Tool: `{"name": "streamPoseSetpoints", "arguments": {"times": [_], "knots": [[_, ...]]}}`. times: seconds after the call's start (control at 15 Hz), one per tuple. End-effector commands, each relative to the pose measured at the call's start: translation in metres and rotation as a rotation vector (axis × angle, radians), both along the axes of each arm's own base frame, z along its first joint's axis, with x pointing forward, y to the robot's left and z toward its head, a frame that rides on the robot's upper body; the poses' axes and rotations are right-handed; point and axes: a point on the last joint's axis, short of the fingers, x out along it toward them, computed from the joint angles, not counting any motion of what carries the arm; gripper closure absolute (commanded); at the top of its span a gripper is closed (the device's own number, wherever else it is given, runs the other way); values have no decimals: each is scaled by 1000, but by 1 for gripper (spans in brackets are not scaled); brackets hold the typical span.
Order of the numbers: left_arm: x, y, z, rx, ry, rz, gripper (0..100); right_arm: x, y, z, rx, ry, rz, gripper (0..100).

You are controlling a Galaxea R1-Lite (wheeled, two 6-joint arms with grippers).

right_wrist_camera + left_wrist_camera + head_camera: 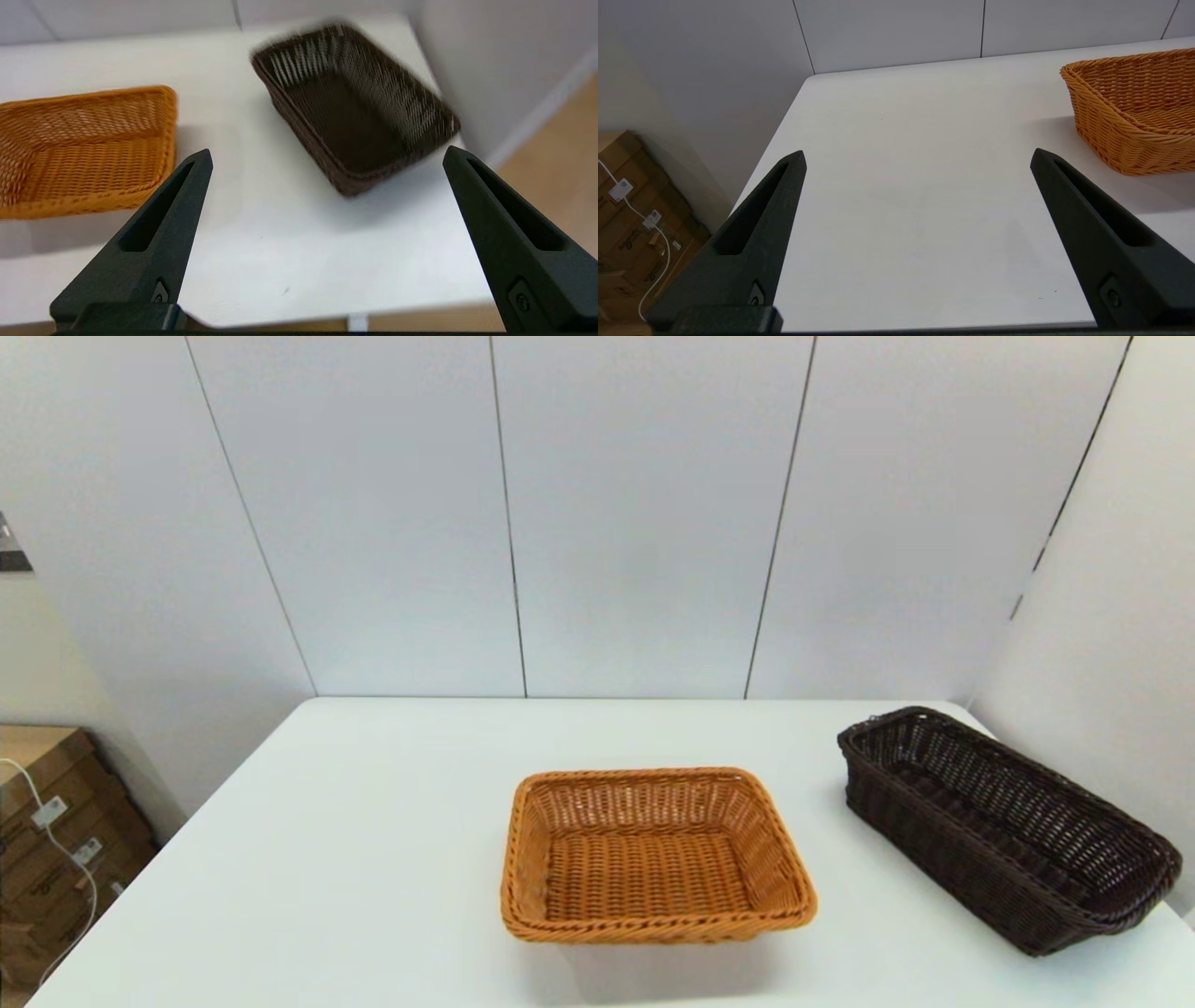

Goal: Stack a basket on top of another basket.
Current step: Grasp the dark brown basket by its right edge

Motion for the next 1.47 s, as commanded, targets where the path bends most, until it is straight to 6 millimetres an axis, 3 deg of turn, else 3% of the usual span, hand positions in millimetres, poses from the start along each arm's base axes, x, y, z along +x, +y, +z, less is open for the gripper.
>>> {"name": "streamPoseSetpoints", "arguments": {"times": [0.07,0.27,0.47,0.87,1.2,1.47], "knots": [[0,0,0,-5,2,9,0,133,-20,1,268,466,-245,0],[0,0,-1,-14,4,14,0,174,-27,-25,382,583,-373,0],[0,0,-1,-18,4,14,0,199,-41,-49,480,651,-514,0],[0,0,-1,-18,4,14,0,212,-96,-65,568,654,-731,0],[0,0,-1,-18,4,14,0,227,-132,-105,611,736,-845,0],[0,0,-1,-18,4,14,0,240,-142,-141,623,843,-869,0]]}}
